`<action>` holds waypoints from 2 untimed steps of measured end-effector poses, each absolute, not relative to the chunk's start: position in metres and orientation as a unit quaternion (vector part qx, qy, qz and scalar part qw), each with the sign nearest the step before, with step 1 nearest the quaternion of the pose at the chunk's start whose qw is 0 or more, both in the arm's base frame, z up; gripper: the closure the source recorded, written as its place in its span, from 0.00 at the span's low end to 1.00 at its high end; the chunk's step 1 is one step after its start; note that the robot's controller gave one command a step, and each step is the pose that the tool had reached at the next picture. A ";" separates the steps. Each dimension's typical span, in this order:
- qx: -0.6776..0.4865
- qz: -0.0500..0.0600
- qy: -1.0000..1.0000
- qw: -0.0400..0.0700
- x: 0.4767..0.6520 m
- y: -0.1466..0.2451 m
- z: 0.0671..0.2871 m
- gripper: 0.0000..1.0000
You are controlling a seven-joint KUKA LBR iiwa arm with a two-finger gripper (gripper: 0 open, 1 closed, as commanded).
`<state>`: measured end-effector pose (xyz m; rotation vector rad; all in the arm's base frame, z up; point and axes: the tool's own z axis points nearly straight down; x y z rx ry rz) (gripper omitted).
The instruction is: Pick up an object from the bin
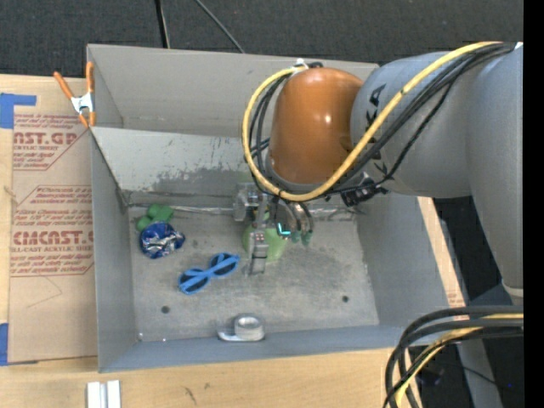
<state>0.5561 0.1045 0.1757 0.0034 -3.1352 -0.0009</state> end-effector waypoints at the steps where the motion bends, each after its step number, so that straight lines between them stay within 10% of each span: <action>1: 0.008 -0.001 -1.000 0.003 0.554 0.174 0.065 0.00; 2: -0.007 -0.003 -1.000 -0.003 0.577 0.243 0.102 0.00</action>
Offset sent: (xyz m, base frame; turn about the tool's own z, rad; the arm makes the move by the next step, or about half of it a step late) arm 0.0010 0.0662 -0.1057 -0.0086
